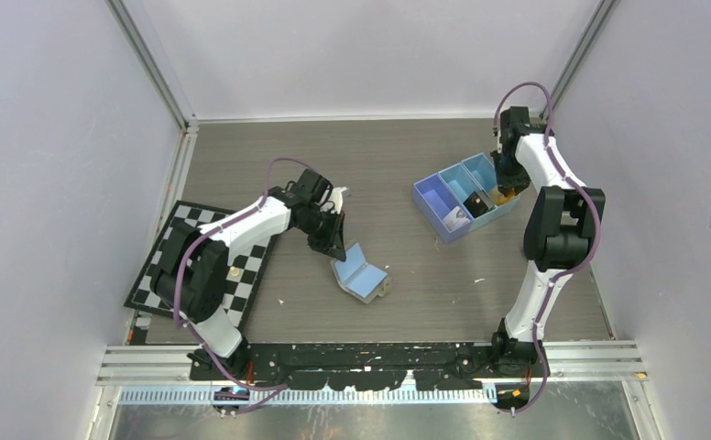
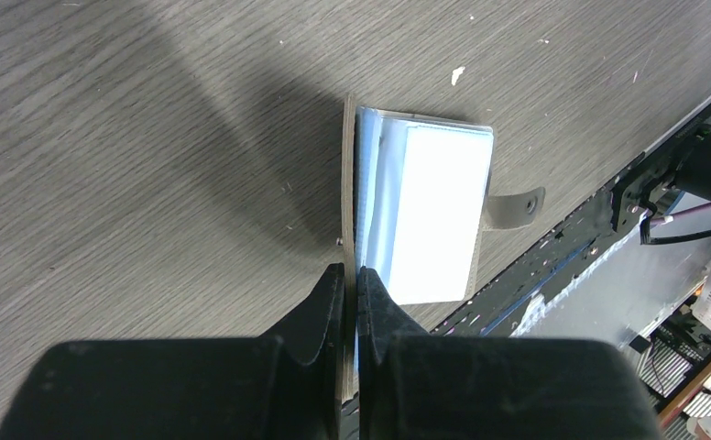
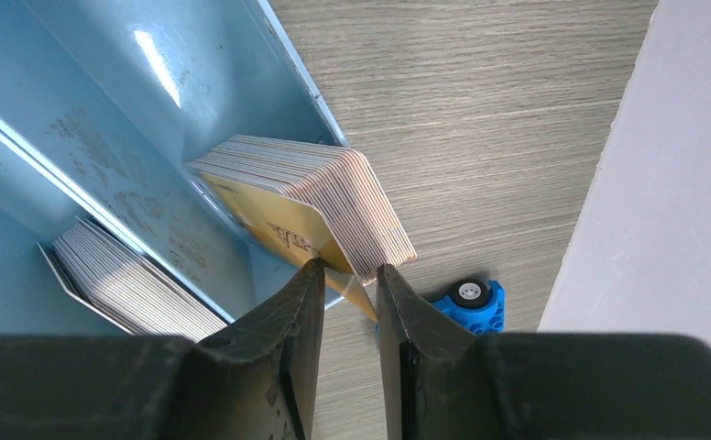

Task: Put the credit cards into the card holder
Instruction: Pick up the credit card from the storage box.

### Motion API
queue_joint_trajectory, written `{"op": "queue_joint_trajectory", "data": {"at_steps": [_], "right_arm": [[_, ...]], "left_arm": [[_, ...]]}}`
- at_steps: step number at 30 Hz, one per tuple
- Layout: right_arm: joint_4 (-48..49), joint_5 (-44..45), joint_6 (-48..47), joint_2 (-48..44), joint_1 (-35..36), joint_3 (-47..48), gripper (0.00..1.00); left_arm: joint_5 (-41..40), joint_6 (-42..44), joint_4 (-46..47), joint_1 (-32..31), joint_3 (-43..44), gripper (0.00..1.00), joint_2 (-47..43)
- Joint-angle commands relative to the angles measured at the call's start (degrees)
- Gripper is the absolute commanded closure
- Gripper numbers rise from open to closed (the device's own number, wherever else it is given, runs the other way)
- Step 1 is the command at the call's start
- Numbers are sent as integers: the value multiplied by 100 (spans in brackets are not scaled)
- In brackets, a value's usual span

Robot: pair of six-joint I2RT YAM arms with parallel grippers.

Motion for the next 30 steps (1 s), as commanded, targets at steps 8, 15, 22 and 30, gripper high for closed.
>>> {"op": "queue_joint_trajectory", "data": {"at_steps": [8,15,22,30], "right_arm": [[-175,293,124,-271,100,413,80],[-268,15,197,-319,120,474,94],[-290,-829,328,-580,120,516,99],[-512,-719,586,-849,146,681,100]], "left_arm": [[185,-39,-67,21,202,100,7],[193,-40,-68,15,199,100,-4],[259,-118,-15,13,167,100,-29],[277,-245,82,20,95,100,-110]]}}
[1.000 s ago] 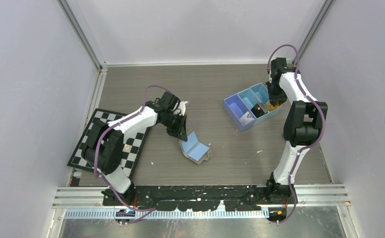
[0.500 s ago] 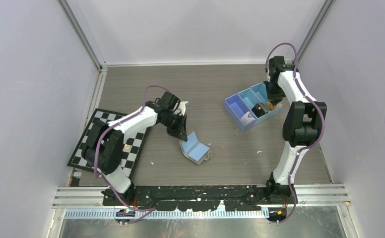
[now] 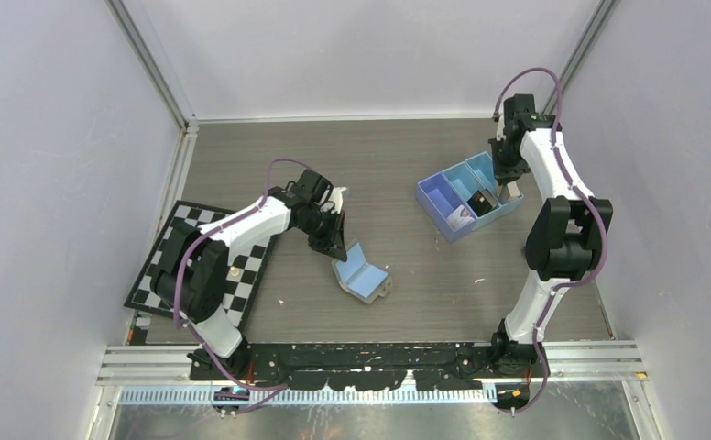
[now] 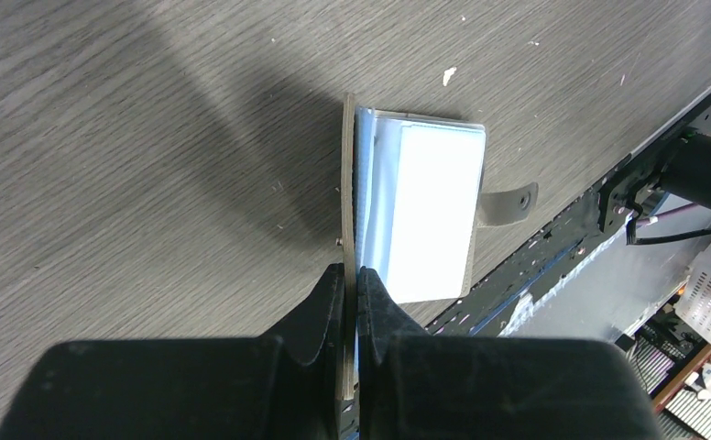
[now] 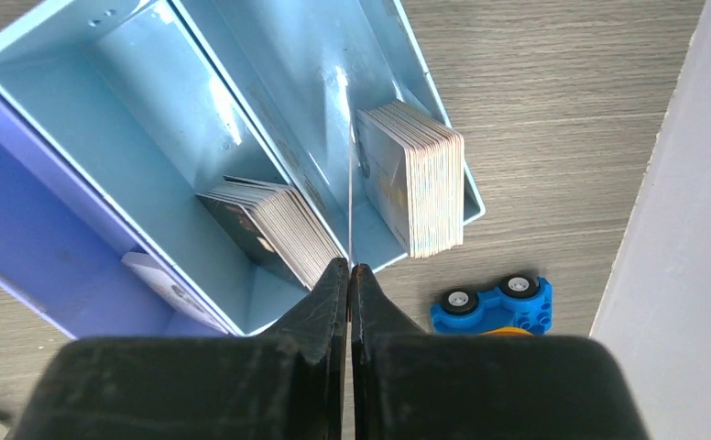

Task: Put the credit cards into the card holder
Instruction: Pick up the credit card from the storage box.

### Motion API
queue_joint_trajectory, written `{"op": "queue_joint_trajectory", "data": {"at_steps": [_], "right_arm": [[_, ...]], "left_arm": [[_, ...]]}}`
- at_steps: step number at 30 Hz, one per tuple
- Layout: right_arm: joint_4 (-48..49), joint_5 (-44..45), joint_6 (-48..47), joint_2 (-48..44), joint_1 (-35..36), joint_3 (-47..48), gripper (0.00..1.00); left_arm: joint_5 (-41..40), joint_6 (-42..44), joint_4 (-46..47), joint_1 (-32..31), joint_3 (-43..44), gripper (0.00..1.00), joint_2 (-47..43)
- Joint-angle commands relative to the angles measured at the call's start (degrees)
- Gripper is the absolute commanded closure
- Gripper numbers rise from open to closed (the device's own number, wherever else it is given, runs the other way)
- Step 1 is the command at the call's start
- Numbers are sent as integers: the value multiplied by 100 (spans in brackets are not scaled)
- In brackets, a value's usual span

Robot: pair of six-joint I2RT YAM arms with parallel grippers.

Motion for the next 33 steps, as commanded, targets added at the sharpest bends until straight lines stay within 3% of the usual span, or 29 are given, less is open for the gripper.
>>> {"op": "queue_joint_trajectory", "data": {"at_steps": [1,15,24,33], "right_arm": [[-190,156,254,-496,6,367,99],[-226,-31,1086,-2115,513,98,99],[518,-2512,1651,-3150,1236,-929,99],[1355,-3828,2615,-3180,2192,-2327,100]], "left_arm": [[198,-106,78,12,87,100,-124],[60,-785,834,11,-360,100,-535],[-92,-1217,1601,-68,-969,100,-855],[-450,-1831,3358,-462,-2095,100,-1247]]}}
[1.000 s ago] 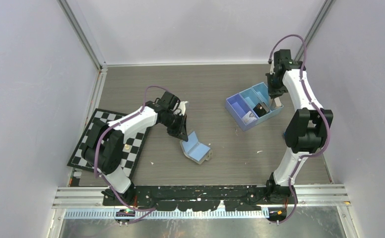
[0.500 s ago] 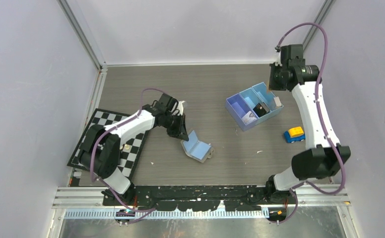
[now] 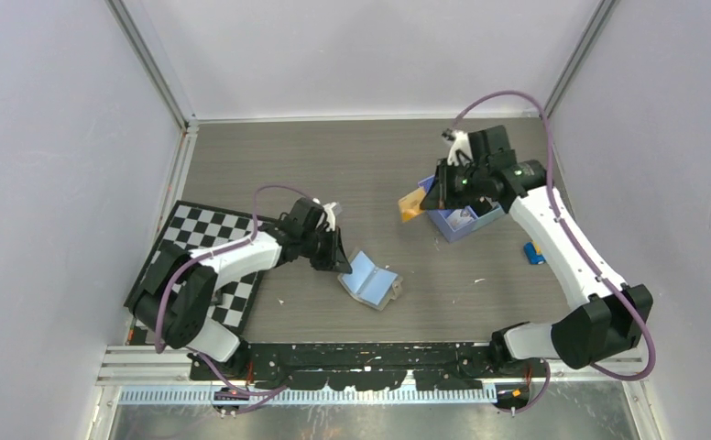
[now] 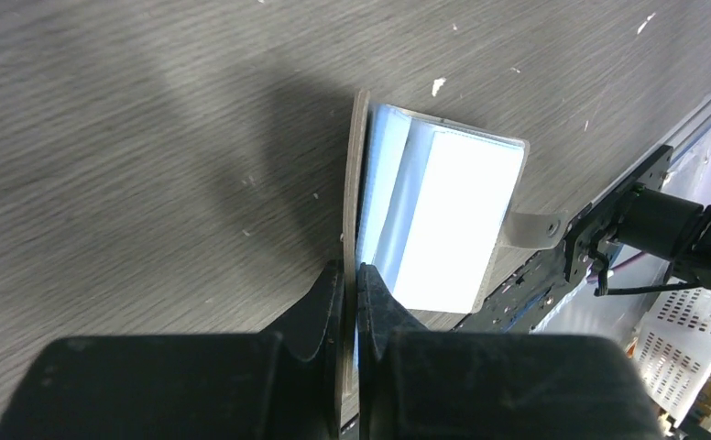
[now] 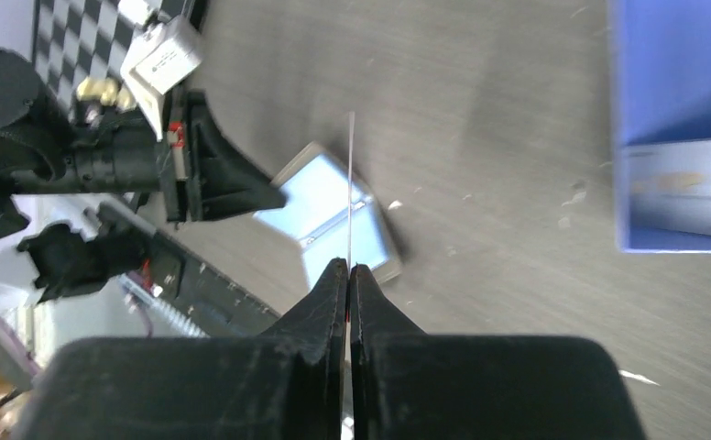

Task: Put the credit cards into the card holder
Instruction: Pick up the credit card from the storage box, then insert the credit card into the card holder.

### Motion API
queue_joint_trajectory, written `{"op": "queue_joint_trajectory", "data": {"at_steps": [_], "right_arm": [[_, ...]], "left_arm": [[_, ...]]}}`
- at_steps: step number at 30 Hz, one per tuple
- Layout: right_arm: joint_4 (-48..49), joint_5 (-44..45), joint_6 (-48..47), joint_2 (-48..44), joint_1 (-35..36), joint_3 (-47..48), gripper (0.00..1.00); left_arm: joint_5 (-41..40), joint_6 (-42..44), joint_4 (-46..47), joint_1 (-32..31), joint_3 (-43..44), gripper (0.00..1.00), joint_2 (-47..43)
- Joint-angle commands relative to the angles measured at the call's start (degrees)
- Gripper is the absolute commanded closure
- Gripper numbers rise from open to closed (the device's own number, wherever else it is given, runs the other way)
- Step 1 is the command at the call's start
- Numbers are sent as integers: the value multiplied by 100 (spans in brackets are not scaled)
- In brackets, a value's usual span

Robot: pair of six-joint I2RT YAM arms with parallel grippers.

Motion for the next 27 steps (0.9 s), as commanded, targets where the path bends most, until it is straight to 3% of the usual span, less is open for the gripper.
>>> {"op": "queue_joint_trajectory", "data": {"at_steps": [1,10,20,27], "right_arm": [[971,-1112,901,-42,402,-722,100],[3354,-2034,2649,85,1095,-2694,100],[3767,-2220,2729,337,1216,-3828,99],[3485,-2138,2392,647,1217,-3968,99]], "left_arm": [[-153,-384,1251,-171,-358,100,-366],[-98,-455,1757,-184,-775,100,-253],[382,-127,1604,-110,-543,100,332],[524,329,1307,-2,-343,100,523]]}}
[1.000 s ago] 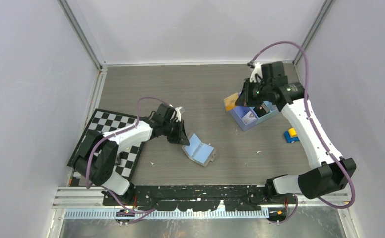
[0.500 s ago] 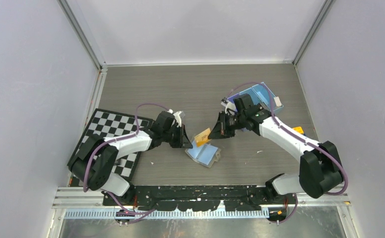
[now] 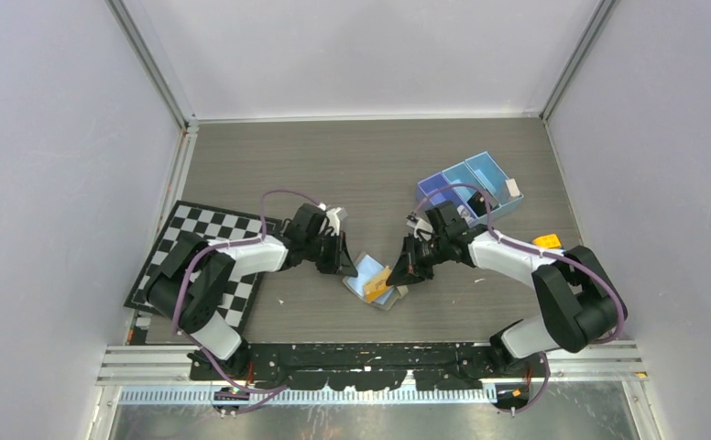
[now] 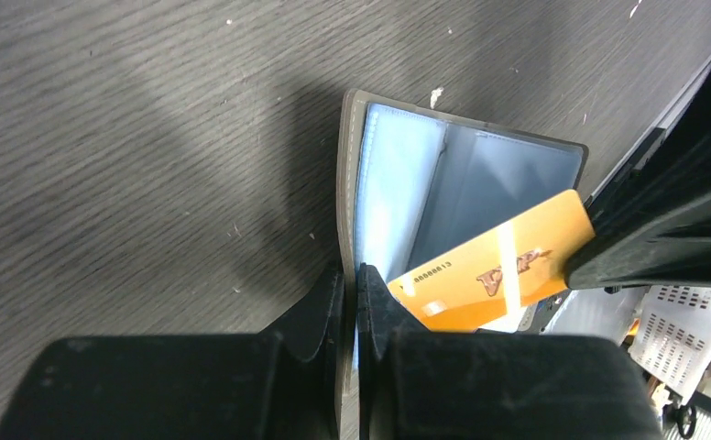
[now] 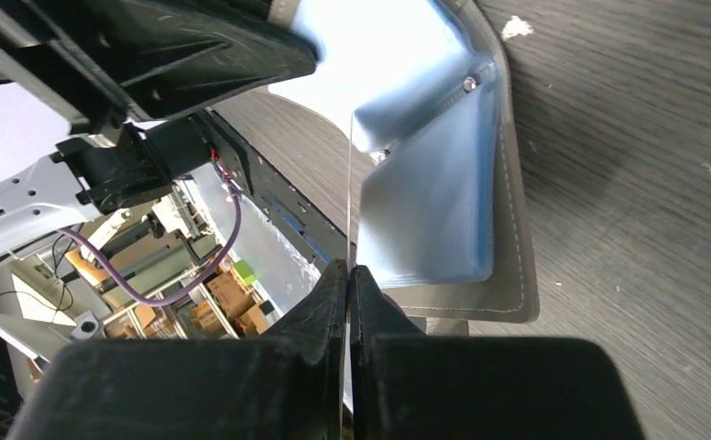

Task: Put the credit cards into the card holder
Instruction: Insert the credit card into the card holder.

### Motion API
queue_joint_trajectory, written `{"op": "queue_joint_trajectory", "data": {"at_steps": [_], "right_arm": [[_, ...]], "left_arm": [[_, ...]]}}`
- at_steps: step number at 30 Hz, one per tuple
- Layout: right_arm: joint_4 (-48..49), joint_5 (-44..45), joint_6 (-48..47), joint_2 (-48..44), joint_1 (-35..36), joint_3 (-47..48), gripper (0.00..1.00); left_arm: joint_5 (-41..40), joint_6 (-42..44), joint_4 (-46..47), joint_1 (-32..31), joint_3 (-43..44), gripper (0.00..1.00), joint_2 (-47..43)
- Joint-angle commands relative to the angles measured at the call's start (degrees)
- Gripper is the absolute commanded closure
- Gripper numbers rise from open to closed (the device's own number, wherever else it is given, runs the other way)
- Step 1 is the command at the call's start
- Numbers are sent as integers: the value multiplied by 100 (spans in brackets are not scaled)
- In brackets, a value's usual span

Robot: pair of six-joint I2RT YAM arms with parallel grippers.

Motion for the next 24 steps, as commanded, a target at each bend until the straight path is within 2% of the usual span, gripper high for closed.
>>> {"op": "queue_joint_trajectory", "data": {"at_steps": [1,11,24], "right_arm": [[-85,-86,-275,178,11,76,100],[-451,49,-467,263,13,-14,100],[-9,446,-306,718,10,-137,100]], "left_arm": [[132,418,-107,65,208,100,37],[251,611,-305,201,242,100,108],[593,836,-303,264,312,100,289]]}}
